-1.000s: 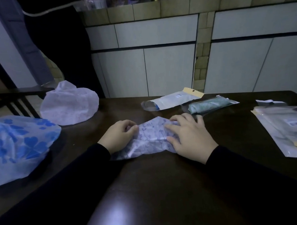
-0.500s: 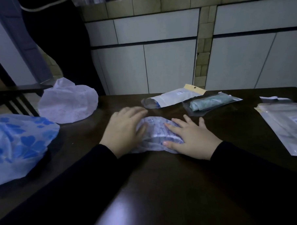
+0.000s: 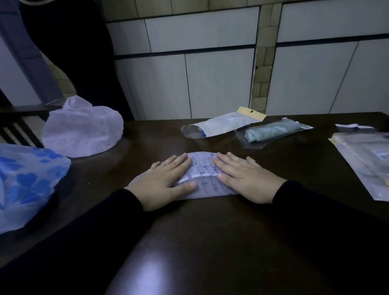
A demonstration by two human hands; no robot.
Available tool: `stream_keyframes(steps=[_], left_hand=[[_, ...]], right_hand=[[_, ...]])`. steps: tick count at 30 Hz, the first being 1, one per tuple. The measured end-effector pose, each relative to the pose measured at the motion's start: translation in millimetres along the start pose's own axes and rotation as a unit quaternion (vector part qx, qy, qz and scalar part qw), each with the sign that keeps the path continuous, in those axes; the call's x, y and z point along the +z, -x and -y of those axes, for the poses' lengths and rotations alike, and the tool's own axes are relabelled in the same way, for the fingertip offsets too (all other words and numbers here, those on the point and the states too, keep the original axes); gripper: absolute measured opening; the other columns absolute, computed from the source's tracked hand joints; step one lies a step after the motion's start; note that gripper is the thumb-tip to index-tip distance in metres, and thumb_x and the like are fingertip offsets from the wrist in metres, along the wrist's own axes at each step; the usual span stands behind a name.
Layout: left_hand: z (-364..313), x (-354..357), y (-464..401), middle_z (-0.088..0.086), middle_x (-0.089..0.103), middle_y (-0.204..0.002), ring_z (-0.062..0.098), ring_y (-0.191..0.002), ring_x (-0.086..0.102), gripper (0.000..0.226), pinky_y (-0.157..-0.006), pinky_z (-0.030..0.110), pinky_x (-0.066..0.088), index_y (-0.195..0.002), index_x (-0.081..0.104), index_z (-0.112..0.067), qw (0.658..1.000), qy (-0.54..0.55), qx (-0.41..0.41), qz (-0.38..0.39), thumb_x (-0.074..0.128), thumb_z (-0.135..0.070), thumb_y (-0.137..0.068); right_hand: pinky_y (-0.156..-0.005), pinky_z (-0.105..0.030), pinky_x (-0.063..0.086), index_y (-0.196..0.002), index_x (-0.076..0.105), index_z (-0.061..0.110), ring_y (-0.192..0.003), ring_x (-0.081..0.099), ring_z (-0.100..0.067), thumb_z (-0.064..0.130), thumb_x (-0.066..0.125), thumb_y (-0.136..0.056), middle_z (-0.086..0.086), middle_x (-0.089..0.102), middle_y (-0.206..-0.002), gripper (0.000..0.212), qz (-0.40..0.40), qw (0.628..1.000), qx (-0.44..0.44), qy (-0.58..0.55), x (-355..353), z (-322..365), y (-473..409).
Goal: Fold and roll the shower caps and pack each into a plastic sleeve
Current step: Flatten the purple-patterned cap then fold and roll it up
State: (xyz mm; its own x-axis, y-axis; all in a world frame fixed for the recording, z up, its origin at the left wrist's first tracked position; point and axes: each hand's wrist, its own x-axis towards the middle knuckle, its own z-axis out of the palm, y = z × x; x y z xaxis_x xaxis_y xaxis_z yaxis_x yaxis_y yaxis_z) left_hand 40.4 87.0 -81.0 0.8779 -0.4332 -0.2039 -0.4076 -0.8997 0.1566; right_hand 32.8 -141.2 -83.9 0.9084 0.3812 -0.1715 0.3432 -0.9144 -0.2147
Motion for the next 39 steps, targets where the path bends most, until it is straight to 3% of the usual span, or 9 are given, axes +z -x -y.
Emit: stream_keyframes(steps=[9, 12, 15, 20, 24, 27, 33, 36, 39], left_hand=[[30, -4, 19, -0.019, -0.012, -0.159, 0.009, -0.147, -0.012, 0.075, -0.116, 0.053, -0.01, -0.142, -0.008, -0.057, 0.998, 0.009, -0.052, 0.03, -0.005, -0.085, -0.073], [34, -10, 33, -0.018, 0.012, -0.159, 0.012, -0.149, -0.003, 0.088, -0.115, 0.057, -0.008, -0.141, 0.023, -0.057, 0.999, -0.02, -0.007, -0.032, -0.009, -0.089, -0.065], [28, -16, 46, -0.015, 0.039, -0.15, 0.01, -0.146, 0.018, 0.061, -0.114, 0.058, 0.015, -0.126, 0.058, -0.044, 0.98, -0.072, 0.1, -0.159, 0.025, -0.073, -0.083], [32, -1, 56, -0.016, 0.039, -0.149, 0.003, -0.142, 0.025, 0.053, -0.114, 0.036, 0.03, -0.131, 0.055, -0.043, 0.975, 0.03, 0.177, -0.134, 0.051, -0.066, -0.084], [25, 3, 60, -0.017, 0.042, -0.131, 0.003, -0.125, 0.039, 0.058, -0.102, 0.032, 0.041, -0.127, 0.054, -0.044, 0.978, 0.048, 0.165, -0.122, 0.048, -0.077, -0.079], [20, 3, 63, -0.015, 0.046, -0.117, 0.005, -0.112, 0.05, 0.054, -0.095, 0.034, 0.045, -0.124, 0.059, -0.042, 0.972, 0.061, 0.183, -0.136, 0.046, -0.075, -0.082], [-1, 19, 58, -0.014, 0.051, -0.111, 0.002, -0.097, 0.057, 0.036, -0.082, 0.032, 0.051, -0.111, 0.069, -0.035, 0.951, 0.079, 0.196, -0.226, 0.06, -0.058, -0.084], [-15, 26, 54, -0.007, 0.055, -0.11, 0.011, -0.093, 0.05, 0.03, -0.079, 0.032, 0.049, -0.103, 0.071, -0.03, 0.928, 0.039, 0.21, -0.307, 0.064, -0.051, -0.084], [-23, 23, 57, -0.004, 0.057, -0.104, 0.015, -0.087, 0.048, 0.016, -0.072, 0.031, 0.047, -0.1, 0.073, -0.023, 0.903, 0.035, 0.262, -0.337, 0.071, -0.03, -0.085]], right_hand=[[-0.117, -0.039, -0.003, -0.152, -0.001, 0.034, -0.147, -0.007, -0.009, 0.054, 0.023, -0.1, 0.011, -0.006, -0.161, 0.061, 0.004, 1.0, -0.021, 0.022, 1, -6, 2], [-0.116, -0.037, -0.005, -0.152, 0.004, 0.039, -0.145, -0.006, -0.003, 0.053, 0.032, -0.099, 0.017, -0.002, -0.16, 0.062, 0.02, 0.996, -0.083, 0.004, -3, -11, 2], [-0.117, -0.039, -0.003, -0.149, 0.019, 0.042, -0.144, 0.004, 0.0, 0.051, 0.046, -0.095, 0.021, 0.012, -0.158, 0.061, 0.002, 0.987, -0.157, -0.012, -7, -11, 0], [-0.114, -0.042, -0.007, -0.145, 0.035, 0.04, -0.146, -0.002, -0.005, 0.058, 0.053, -0.087, 0.015, 0.017, -0.158, 0.063, -0.077, 0.97, -0.223, 0.058, -16, -10, -3], [-0.115, -0.047, 0.007, -0.136, 0.048, 0.038, -0.142, 0.019, -0.013, 0.048, 0.062, -0.082, 0.008, 0.037, -0.147, 0.056, -0.205, 0.942, -0.245, 0.104, -16, -15, 14], [-0.1, -0.039, 0.036, -0.121, 0.061, 0.033, -0.112, 0.048, -0.015, 0.034, 0.067, -0.079, 0.006, 0.054, -0.116, 0.042, -0.271, 0.922, -0.252, 0.114, -13, -15, 21], [-0.082, -0.033, 0.049, -0.117, 0.066, 0.035, -0.097, 0.056, -0.01, 0.027, 0.054, -0.094, 0.011, 0.061, -0.107, 0.027, -0.22, 0.96, -0.166, 0.059, -7, -22, 18], [-0.077, -0.035, 0.05, -0.102, 0.073, 0.026, -0.09, 0.057, -0.014, 0.029, 0.06, -0.087, 0.006, 0.064, -0.098, 0.02, -0.281, 0.938, -0.197, 0.044, -9, -20, 26], [-0.079, -0.022, 0.049, -0.096, 0.071, 0.024, -0.09, 0.057, -0.005, 0.039, 0.063, -0.085, 0.012, 0.061, -0.095, 0.02, -0.216, 0.939, -0.262, -0.052, -12, -10, 51]])
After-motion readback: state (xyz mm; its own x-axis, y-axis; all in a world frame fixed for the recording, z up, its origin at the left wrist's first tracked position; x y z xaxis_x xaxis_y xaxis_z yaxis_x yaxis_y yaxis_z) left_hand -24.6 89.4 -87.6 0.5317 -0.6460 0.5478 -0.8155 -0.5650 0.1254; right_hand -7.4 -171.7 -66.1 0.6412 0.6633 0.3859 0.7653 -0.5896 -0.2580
